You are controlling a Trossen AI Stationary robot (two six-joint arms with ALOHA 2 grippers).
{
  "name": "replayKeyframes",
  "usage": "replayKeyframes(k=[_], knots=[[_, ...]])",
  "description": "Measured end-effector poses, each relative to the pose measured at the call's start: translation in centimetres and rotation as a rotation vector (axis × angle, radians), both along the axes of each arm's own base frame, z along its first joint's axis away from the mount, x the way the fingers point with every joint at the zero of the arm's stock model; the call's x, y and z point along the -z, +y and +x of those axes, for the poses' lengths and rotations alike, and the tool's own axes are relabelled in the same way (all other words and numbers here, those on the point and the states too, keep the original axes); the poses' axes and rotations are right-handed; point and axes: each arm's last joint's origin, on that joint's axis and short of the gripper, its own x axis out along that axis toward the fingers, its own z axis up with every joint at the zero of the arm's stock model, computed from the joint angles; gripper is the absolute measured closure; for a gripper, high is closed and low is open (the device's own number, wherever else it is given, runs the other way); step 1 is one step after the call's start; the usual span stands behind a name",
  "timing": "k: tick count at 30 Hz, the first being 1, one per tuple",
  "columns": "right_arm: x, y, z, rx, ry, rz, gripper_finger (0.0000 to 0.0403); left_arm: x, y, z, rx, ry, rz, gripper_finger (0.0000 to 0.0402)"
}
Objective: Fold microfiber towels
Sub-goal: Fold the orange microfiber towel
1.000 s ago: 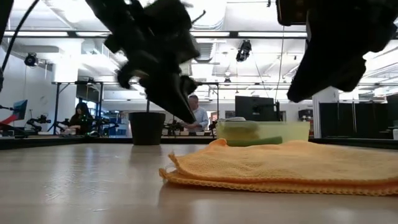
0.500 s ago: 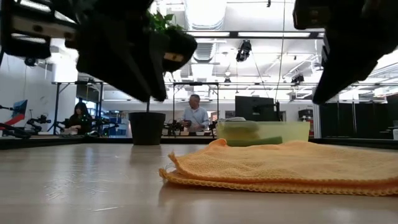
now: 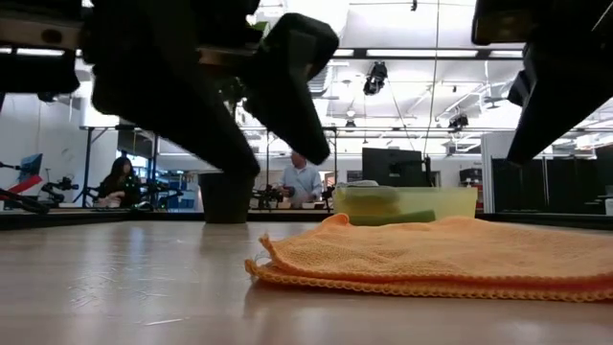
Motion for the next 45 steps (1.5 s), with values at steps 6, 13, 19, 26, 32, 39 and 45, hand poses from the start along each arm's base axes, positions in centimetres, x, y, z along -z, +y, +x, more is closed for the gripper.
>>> replayKeyframes(k=[6, 13, 19, 26, 32, 39, 45], knots=[[0.0, 0.6, -1.0, -0.026, 0.001, 0.0, 0.0394, 1.2, -0.8, 0.3, 0.013, 0.047, 0.027, 0.0197], [-0.1, 1.0, -1.7, -0.016, -0.011, 0.022, 0.0394, 3.3, -1.5, -0.5, 0.019, 0.137, 0.089, 0.0199], [0.0, 1.3, -2.0, -0.005, -0.014, 0.028, 0.0394, 3.6, -1.4, -0.3, -0.019, 0.145, 0.069, 0.0199], [-0.1, 1.7, -2.3, 0.028, -0.036, 0.047, 0.0394, 3.4, -1.5, 0.0, -0.018, 0.121, 0.081, 0.0199], [-0.1, 1.8, -2.4, 0.037, -0.044, 0.056, 0.0394, 3.0, -1.5, 0.5, 0.015, 0.08, 0.126, 0.0199], [-0.1, 2.0, -2.4, 0.046, -0.051, 0.068, 0.0394, 4.4, -0.9, 1.2, 0.055, 0.172, 0.06, 0.0206], [-0.1, 2.5, -2.8, 0.048, -0.055, 0.085, 0.0394, 4.4, -1.5, 1.5, 0.059, 0.169, 0.074, 0.0281]])
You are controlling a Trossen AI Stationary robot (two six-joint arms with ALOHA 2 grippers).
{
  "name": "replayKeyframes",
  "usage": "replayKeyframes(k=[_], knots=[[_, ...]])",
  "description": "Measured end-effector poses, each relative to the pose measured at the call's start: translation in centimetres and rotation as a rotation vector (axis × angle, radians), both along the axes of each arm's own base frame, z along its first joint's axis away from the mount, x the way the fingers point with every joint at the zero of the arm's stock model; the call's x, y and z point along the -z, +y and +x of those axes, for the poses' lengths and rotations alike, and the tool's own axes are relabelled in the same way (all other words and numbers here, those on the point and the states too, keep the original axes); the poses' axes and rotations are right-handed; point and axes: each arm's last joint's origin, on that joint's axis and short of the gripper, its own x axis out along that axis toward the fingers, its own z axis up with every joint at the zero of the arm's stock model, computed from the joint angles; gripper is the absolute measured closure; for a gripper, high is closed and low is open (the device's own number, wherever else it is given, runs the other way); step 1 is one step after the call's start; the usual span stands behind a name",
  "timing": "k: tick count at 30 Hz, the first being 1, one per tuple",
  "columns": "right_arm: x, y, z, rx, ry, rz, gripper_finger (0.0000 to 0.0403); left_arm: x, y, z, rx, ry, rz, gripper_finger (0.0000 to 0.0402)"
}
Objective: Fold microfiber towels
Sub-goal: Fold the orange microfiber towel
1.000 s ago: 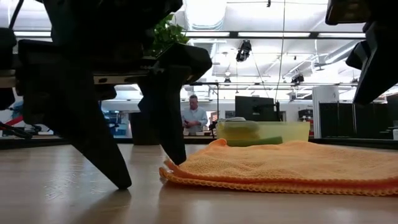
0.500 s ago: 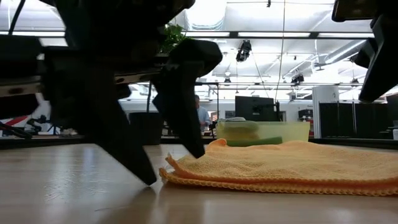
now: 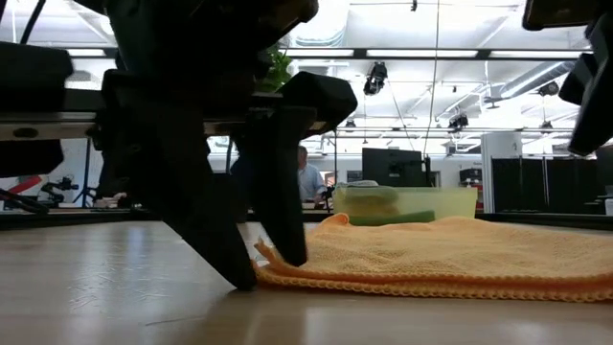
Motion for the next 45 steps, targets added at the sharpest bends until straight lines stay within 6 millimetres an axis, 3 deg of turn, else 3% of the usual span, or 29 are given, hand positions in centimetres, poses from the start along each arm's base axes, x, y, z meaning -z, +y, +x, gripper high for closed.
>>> replayKeyframes(k=[6, 14, 17, 21, 27, 31, 37, 45], knots=[[-0.1, 1.0, -0.5, -0.036, -0.037, 0.007, 0.0394, 0.0, -0.1, 0.0, 0.0, -0.002, 0.005, 0.0391], [-0.5, 3.2, 0.5, -0.252, -0.322, 0.079, 0.0393, 0.0, -0.1, 0.0, -0.052, 0.006, -0.017, 0.0398], [0.1, 3.1, 0.3, -0.368, -0.304, 0.025, 0.0378, 0.1, 0.0, 0.0, -0.078, 0.013, -0.032, 0.0399], [0.9, 2.9, -0.1, -0.525, -0.256, -0.03, 0.033, 0.1, 0.0, 0.0, -0.096, 0.018, -0.042, 0.04], [1.7, 2.6, -0.5, -0.624, -0.227, -0.099, 0.0237, 0.1, 0.1, 0.0, -0.143, 0.036, -0.063, 0.04], [2.6, 2.8, -0.3, -0.701, -0.205, -0.154, 0.0199, 0.2, 0.1, 0.0, -0.169, 0.044, -0.077, 0.04], [4.3, 3.8, 0.6, -0.838, -0.134, -0.162, 0.0192, 0.2, 0.3, 0.0, -0.195, 0.051, -0.088, 0.04], [4.4, 3.7, 1.4, -0.836, -0.135, -0.189, 0.0193, 0.1, 0.3, 0.1, -0.215, 0.055, -0.099, 0.0401]])
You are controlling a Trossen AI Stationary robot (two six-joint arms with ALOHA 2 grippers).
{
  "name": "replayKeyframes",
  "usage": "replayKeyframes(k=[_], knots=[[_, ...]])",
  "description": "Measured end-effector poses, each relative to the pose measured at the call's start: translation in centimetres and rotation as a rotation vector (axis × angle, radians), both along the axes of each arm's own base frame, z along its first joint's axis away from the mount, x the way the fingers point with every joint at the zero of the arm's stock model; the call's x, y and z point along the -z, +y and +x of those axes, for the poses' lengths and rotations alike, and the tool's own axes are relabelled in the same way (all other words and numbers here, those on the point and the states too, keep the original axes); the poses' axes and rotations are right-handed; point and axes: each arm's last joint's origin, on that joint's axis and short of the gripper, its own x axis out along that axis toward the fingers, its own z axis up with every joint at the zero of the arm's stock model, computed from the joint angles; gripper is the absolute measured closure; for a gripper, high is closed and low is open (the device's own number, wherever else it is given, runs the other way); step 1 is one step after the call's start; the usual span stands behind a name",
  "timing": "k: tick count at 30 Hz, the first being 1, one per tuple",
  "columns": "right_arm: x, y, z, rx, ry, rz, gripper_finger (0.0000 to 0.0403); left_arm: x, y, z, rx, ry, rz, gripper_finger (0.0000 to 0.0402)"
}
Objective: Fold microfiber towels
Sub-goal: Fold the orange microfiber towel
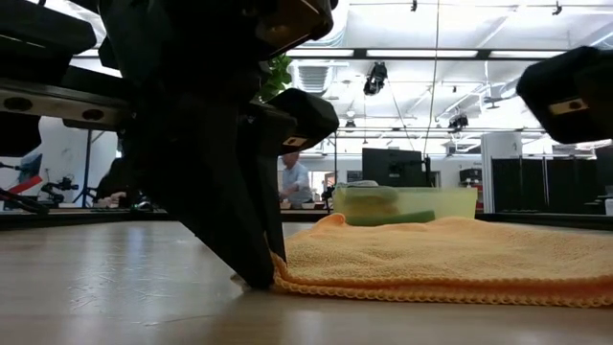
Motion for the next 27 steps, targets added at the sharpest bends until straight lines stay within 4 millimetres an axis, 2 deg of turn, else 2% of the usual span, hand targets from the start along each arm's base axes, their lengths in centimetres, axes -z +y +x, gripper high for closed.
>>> replayKeyframes(k=[6, 13, 19, 23, 27], knots=[[0.4, 0.2, 0.1, -0.045, 0.005, -0.001, 0.0193, 0.0, 0.0, 0.0, -0.003, 0.0, -0.001, 0.0401], [2.4, 0.4, 0.3, -0.058, 0.059, -0.019, 0.0193, 0.0, 0.1, 0.0, -0.005, 0.0, -0.002, 0.0401], [2.8, 0.3, 0.3, -0.029, 0.074, -0.035, 0.0198, 0.1, 0.1, 0.0, -0.003, 0.003, -0.005, 0.0401], [2.9, 0.2, 0.3, 0.015, 0.071, -0.062, 0.023, 0.1, 0.1, 0.0, 0.0, 0.007, -0.009, 0.0401], [2.9, 0.1, 0.3, 0.028, 0.065, -0.076, 0.029, 0.2, 0.1, -0.1, 0.003, 0.011, -0.009, 0.0401]])
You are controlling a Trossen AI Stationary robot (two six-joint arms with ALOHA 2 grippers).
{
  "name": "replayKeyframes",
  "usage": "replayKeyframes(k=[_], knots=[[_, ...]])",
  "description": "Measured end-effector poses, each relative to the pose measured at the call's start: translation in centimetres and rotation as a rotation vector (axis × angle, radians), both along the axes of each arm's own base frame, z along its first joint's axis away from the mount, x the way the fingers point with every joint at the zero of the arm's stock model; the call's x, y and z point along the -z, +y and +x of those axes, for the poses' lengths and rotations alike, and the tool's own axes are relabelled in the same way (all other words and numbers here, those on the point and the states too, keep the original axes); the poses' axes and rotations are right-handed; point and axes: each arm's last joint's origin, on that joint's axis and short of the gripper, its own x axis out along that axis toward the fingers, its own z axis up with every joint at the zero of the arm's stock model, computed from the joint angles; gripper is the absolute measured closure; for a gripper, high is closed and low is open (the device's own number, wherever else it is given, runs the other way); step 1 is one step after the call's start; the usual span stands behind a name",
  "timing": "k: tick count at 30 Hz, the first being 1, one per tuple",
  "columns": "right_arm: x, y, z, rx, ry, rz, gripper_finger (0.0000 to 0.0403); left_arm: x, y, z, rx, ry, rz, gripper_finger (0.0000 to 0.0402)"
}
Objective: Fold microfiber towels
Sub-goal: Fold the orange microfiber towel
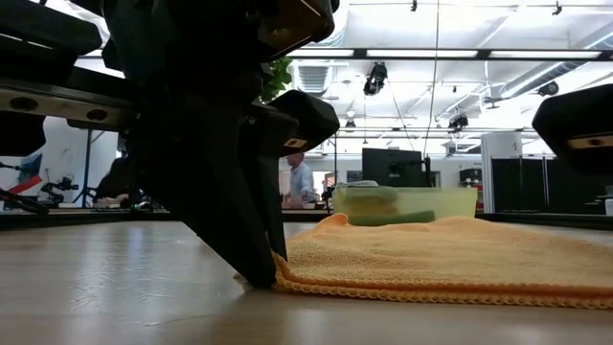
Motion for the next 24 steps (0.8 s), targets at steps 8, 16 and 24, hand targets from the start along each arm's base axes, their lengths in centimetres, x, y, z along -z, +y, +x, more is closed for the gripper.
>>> replayKeyframes(k=[8, 16, 24], knots=[[-0.1, -0.1, 0.0, 0.03, -0.009, 0.001, 0.0388, 0.0, 0.0, 0.0, 0.004, 0.001, -0.004, 0.0401], [-1.6, 0.1, 0.2, 0.068, -0.013, 0.079, 0.039, -2.6, 0.3, -0.5, -0.028, -0.063, -0.004, 0.0401], [-4.1, 1.3, 0.4, 0.091, 0.035, 0.323, 0.039, -4.3, -0.3, -0.9, 0.009, 0.03, -0.308, 0.0401]])
